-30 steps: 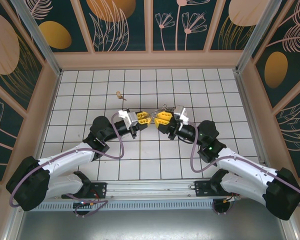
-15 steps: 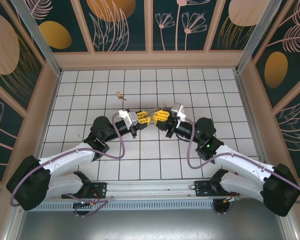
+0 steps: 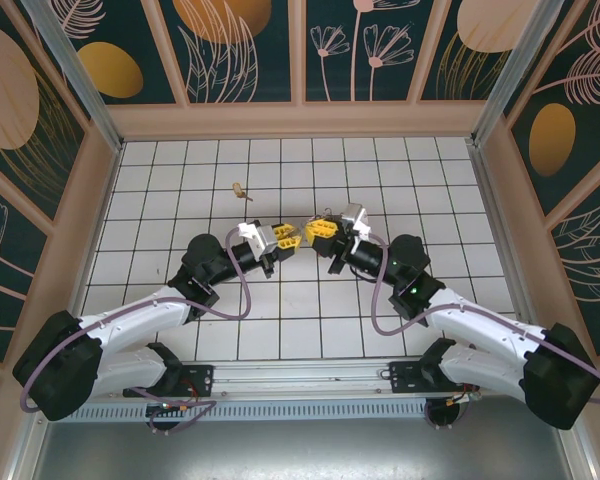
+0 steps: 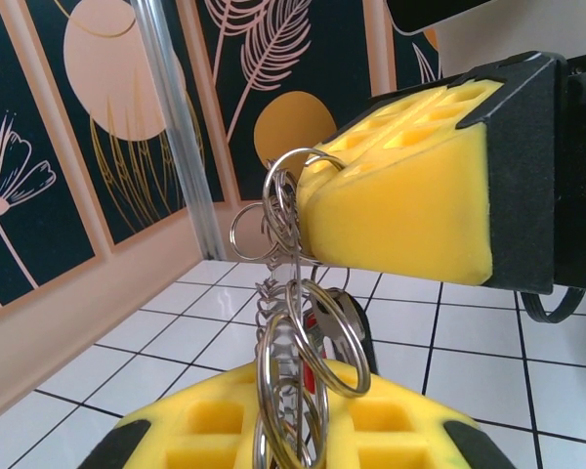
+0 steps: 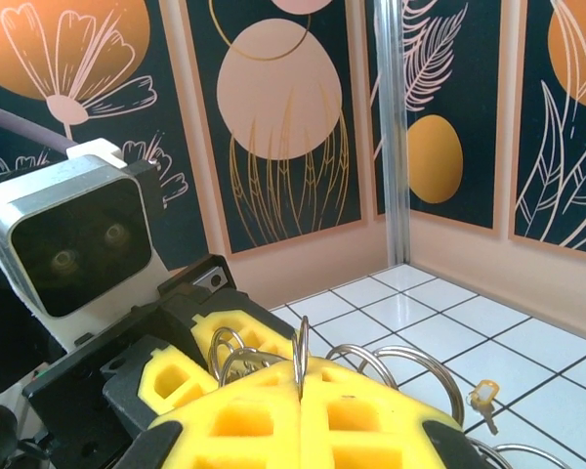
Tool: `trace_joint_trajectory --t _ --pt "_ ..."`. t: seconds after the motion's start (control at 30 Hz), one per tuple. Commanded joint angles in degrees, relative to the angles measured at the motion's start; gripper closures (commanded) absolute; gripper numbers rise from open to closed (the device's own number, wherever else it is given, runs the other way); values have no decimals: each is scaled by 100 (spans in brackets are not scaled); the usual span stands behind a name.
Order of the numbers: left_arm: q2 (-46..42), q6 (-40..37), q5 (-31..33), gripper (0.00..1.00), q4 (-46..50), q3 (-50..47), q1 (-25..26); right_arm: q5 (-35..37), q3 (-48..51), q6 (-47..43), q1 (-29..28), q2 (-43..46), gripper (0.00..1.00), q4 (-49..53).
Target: Put the keys on the keyring
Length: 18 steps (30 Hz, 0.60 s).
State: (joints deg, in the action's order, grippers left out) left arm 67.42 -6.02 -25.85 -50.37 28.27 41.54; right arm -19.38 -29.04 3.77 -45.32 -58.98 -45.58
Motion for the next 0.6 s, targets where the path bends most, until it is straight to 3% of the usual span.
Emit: trace_joint_trajectory --t 0.0,0.03,0.1,0.27,0.4,0.57 --pt "-2 -55 -94 96 -342 -30 54 214 -171 -52 -89 -163 100 -713" --pt "6 15 -96 88 -321 -2 49 217 -178 -110 -106 -216 100 -794" --pt "-28 154 -87 61 50 144 49 172 -181 -292 -111 -305 100 -915" --pt "-764 -406 -234 35 1207 167 49 -307 -241 -1096 -53 -189 100 -444" --pt "-1585 -934 -89 25 2361 233 43 -891 -352 -1628 153 -26 100 299" --pt "-2031 -1321 -256 26 3713 582 44 -1385 -362 -1937 376 120 100 689"
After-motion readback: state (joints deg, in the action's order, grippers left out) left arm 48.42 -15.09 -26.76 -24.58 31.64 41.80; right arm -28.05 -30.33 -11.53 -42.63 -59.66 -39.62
